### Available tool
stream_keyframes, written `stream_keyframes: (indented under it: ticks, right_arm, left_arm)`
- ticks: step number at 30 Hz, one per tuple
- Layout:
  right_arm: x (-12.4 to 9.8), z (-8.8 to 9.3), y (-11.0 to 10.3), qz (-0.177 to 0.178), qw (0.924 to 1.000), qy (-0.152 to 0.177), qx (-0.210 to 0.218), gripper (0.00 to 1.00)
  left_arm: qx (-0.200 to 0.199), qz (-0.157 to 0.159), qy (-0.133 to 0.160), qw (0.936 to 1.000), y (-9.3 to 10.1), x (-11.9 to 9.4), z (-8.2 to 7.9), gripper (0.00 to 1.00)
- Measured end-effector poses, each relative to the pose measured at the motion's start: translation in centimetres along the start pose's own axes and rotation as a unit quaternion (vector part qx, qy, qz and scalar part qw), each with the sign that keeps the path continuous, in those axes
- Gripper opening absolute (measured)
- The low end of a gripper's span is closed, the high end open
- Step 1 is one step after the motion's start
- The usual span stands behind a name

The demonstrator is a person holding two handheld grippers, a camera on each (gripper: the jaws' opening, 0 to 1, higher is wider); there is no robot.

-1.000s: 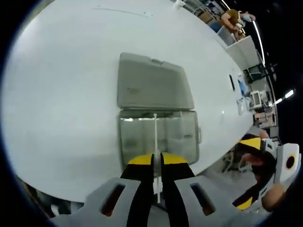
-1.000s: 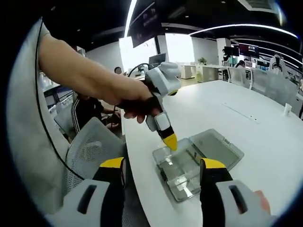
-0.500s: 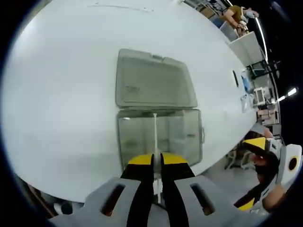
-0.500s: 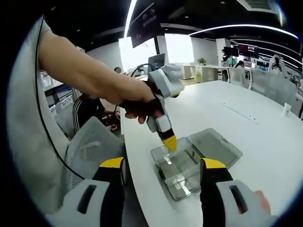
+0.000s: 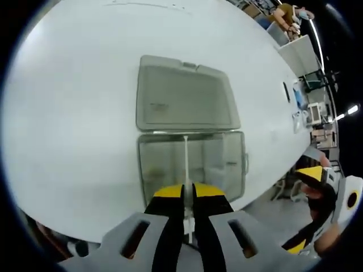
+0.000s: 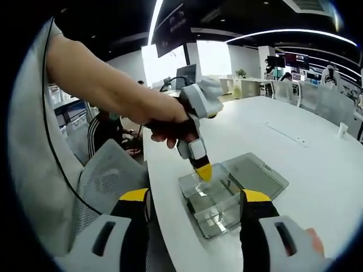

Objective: Insert the divider into the dual guide fixture by aligning both edges with the guide slots and pushing it downward to the bottom, including one-sided entry, uneven engagement, binding, and posture correction.

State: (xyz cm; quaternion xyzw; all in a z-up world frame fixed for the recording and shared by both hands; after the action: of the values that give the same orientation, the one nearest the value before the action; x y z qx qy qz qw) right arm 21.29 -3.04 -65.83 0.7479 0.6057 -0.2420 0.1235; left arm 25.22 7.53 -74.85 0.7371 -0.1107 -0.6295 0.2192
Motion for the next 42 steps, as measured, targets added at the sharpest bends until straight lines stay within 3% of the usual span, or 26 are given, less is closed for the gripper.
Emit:
stream_keyframes:
  ticks: [42]
  right_arm:
    - [-0.01,0.26,0.42,0.002,1.0,-0.001,0.004,0.61]
  left_arm:
    - [0.006,-0.024,-0.019,0.9995,-0.83,0.79,0.03,0.01]
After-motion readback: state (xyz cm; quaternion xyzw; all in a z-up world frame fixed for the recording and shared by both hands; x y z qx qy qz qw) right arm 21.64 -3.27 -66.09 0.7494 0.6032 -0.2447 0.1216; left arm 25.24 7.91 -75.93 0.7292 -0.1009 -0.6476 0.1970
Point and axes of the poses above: the point that each gripper's makers call its tool centre point, and the gripper's own axes: x roughly forward along the fingers, y roughly to its right, z roughly out of its underside, the point moved 2 cm from there along -x, roughly backward along the fingers, and after that the axes turned 3 degrees about z, right-handed, at the moved point
